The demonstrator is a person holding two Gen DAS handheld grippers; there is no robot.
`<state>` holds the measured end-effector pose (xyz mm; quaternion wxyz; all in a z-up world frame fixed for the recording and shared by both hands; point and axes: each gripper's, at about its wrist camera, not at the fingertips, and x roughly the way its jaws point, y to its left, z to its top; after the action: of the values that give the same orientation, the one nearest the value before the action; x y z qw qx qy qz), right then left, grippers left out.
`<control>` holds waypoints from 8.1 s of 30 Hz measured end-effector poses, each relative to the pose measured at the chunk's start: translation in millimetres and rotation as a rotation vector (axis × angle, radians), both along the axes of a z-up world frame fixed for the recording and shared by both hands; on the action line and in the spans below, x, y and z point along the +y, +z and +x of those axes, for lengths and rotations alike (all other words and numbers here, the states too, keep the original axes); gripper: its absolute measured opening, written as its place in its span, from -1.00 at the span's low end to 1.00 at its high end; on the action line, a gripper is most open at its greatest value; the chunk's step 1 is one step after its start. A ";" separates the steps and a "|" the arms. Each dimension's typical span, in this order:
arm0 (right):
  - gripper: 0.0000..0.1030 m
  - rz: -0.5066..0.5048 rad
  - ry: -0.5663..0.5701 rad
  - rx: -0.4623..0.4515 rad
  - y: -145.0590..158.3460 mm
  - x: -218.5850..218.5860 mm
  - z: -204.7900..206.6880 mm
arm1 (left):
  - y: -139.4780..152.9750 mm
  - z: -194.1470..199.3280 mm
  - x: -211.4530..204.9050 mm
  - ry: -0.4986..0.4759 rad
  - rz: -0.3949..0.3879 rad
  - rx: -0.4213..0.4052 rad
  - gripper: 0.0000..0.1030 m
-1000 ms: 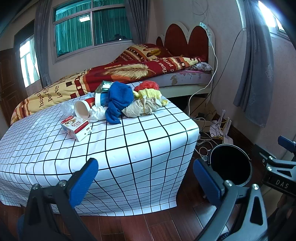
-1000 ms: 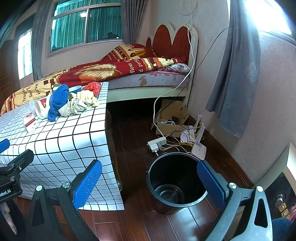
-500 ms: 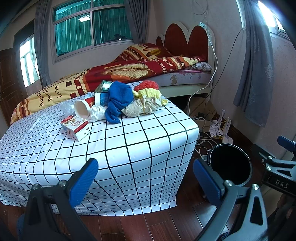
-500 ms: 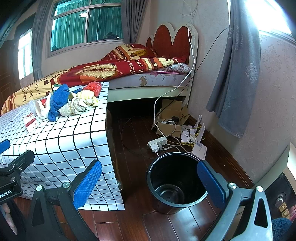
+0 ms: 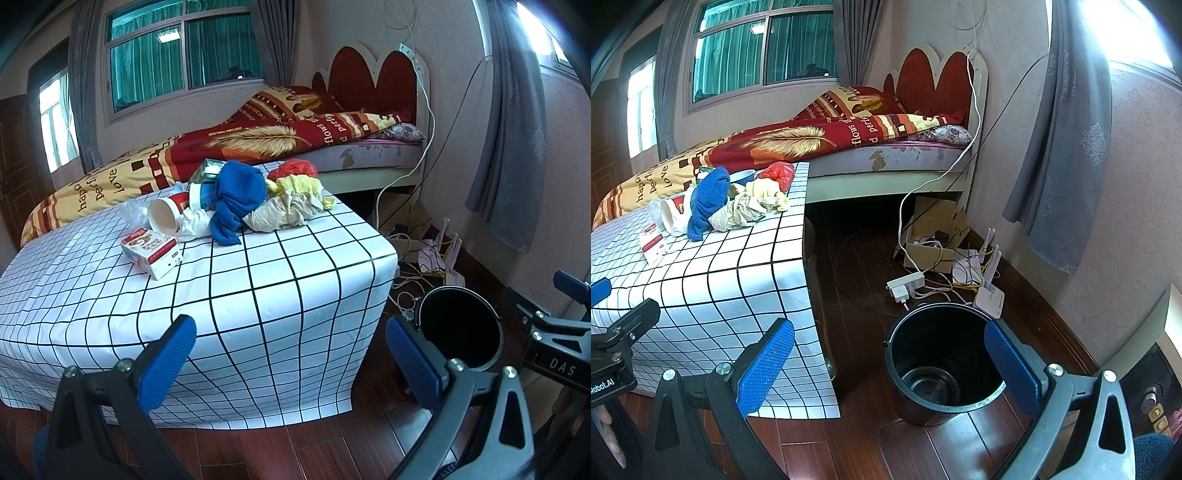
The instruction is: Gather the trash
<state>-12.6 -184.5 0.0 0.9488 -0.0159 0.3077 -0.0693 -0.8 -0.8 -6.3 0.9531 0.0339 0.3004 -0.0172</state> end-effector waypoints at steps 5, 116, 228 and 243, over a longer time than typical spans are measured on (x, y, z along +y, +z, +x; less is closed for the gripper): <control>1.00 0.000 0.006 0.003 -1.4 2.8 0.1 | -1.3 -0.7 1.2 0.005 0.000 0.001 1.00; -0.61 0.165 0.029 -0.015 6.1 -87.8 87.3 | 12.6 89.4 -43.1 -0.312 -0.119 0.016 0.03; 0.11 0.140 0.548 0.138 -16.8 217.1 277.2 | -10.2 194.0 188.4 0.082 -0.199 0.083 0.34; -0.75 0.165 0.624 0.121 -14.1 224.6 273.3 | -11.5 212.3 184.7 0.026 -0.246 0.099 -0.93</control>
<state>260.7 40.1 -14.1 0.9023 -0.0367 0.3484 0.2512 211.5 184.0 -17.8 0.9342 -0.0879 0.3431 -0.0432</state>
